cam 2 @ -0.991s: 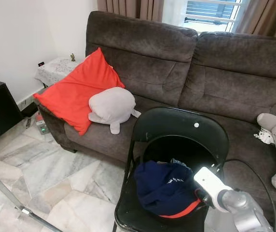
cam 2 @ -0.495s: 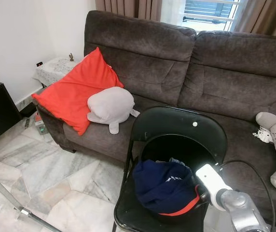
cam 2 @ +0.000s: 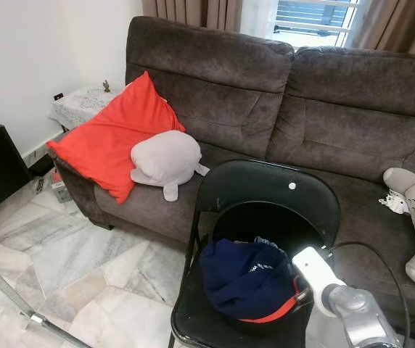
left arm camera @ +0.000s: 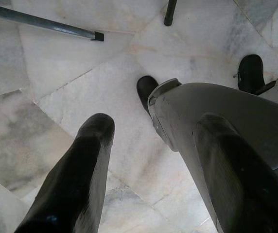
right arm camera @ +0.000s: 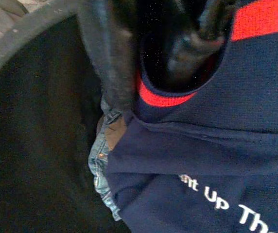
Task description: Hang hanger
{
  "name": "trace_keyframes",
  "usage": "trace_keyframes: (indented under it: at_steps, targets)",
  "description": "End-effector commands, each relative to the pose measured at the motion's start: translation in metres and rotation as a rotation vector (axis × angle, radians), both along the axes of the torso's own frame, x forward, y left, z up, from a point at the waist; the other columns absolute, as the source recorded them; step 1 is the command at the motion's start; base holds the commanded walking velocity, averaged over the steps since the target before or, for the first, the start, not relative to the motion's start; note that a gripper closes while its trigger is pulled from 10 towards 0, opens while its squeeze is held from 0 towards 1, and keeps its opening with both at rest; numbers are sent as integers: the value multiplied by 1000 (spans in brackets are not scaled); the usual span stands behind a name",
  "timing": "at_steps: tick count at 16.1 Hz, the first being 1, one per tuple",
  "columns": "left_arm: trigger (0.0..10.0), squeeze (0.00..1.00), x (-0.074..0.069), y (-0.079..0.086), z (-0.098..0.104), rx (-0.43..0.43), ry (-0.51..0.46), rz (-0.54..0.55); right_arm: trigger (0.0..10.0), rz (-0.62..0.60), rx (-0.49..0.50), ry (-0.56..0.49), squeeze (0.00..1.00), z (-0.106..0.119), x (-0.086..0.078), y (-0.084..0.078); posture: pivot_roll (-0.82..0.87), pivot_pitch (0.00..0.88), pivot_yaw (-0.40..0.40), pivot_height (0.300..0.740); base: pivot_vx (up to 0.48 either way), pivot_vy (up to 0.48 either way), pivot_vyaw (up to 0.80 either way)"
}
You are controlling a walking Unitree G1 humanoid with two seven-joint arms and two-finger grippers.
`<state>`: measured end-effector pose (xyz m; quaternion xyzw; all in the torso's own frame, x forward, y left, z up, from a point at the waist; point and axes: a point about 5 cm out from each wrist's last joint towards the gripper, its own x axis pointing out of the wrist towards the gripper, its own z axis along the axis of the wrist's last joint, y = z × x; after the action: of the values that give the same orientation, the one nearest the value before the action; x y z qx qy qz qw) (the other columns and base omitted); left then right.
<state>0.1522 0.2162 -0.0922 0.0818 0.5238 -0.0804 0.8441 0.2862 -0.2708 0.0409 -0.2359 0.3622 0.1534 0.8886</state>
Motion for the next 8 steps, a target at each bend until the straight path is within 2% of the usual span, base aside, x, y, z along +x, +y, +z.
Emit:
trace_keyframes:
  at_steps: [1,8]
  targets:
    - [10000,0,-4,2,-1,7,20,-1,0,-10,-1,20,0,-5,-2,1,-47,7,-4,740,0,0,0]
    - [10000,0,-5,2,-2,8,25,-5,0,-41,-12,-21,0,-3,2,1,-45,2,-5,740,0,0,0]
